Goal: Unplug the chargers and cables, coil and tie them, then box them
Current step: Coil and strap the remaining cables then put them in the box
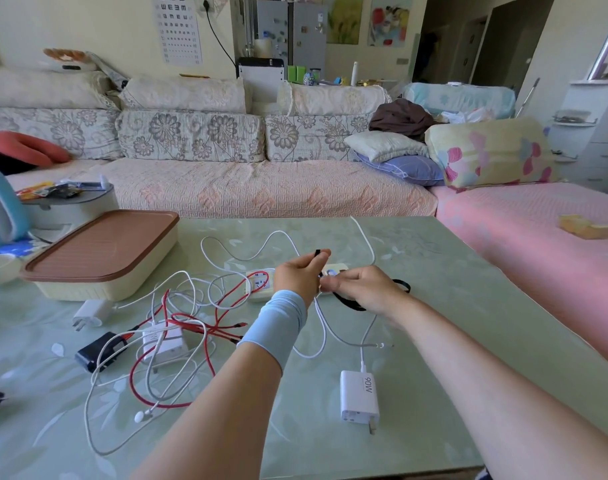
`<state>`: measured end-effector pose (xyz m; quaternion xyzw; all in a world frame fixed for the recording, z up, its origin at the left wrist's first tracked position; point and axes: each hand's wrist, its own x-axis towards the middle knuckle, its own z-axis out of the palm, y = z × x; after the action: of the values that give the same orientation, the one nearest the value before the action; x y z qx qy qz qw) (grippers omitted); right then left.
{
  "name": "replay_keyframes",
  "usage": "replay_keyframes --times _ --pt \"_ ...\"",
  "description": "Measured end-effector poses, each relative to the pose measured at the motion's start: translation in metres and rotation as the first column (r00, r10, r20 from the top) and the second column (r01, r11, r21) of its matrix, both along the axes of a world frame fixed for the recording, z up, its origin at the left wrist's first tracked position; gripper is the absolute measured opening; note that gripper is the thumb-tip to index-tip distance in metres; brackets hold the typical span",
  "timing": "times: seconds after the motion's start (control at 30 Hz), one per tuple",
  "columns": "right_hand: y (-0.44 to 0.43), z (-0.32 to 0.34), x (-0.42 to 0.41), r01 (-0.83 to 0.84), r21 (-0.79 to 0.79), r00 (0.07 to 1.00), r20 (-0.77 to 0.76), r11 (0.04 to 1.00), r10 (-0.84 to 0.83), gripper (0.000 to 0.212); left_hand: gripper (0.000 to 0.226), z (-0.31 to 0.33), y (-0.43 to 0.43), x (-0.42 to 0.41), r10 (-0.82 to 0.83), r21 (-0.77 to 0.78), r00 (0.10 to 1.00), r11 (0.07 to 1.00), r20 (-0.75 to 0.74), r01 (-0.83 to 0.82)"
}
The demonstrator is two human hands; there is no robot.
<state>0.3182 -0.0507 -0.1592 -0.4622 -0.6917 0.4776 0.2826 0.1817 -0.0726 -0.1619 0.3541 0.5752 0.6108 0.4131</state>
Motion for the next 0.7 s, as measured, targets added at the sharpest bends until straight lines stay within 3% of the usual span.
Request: replay_keyframes --times 0.17,0.37,0.43,0.53,0.57,0.6,0.67,0.7 --pt "0.003 -0.002 -0.006 0.119 -0.007 0.978 -0.173 0.993 -0.118 0.019 0.018 0.003 -0.001 -0.005 0.016 0.022 0.987 1.000 0.163 -0.020" --pt "0.010 0.001 -0.017 0.198 -0.404 0.875 -0.338 0.893 -0.346 0.017 0.010 0.007 -0.004 0.005 -0.029 0.129 0.914 0.991 0.405 -0.026" --pt "0.012 0.001 -0.016 0.221 -0.456 0.842 -0.357 0.862 -0.405 0.017 0.012 0.010 -0.004 0.002 0.017 0.154 0.871 0.982 0.490 -0.106" --pt "0.019 -0.005 -0.012 0.403 -0.408 0.782 -0.312 0.819 -0.540 0.024 0.014 0.008 -0.002 -0.011 0.011 0.151 0.746 0.977 0.666 -0.149" --pt "0.022 -0.008 -0.011 0.461 -0.398 0.753 -0.298 0.793 -0.587 0.026 0.016 0.008 -0.002 -0.014 0.024 0.121 0.750 0.983 0.661 -0.138" --pt "0.023 -0.009 -0.010 0.503 -0.393 0.726 -0.291 0.769 -0.623 0.028 0.017 0.007 -0.001 -0.016 0.054 0.075 0.809 0.990 0.585 -0.121" --pt "0.025 -0.010 -0.007 0.548 -0.388 0.684 -0.302 0.741 -0.664 0.030 0.020 0.006 -0.001 -0.016 0.068 0.021 0.961 0.997 0.267 -0.076" --pt "0.024 -0.009 -0.006 0.550 -0.394 0.669 -0.321 0.737 -0.671 0.030 0.021 0.006 -0.001 -0.014 0.036 0.023 0.993 0.999 0.109 -0.038"
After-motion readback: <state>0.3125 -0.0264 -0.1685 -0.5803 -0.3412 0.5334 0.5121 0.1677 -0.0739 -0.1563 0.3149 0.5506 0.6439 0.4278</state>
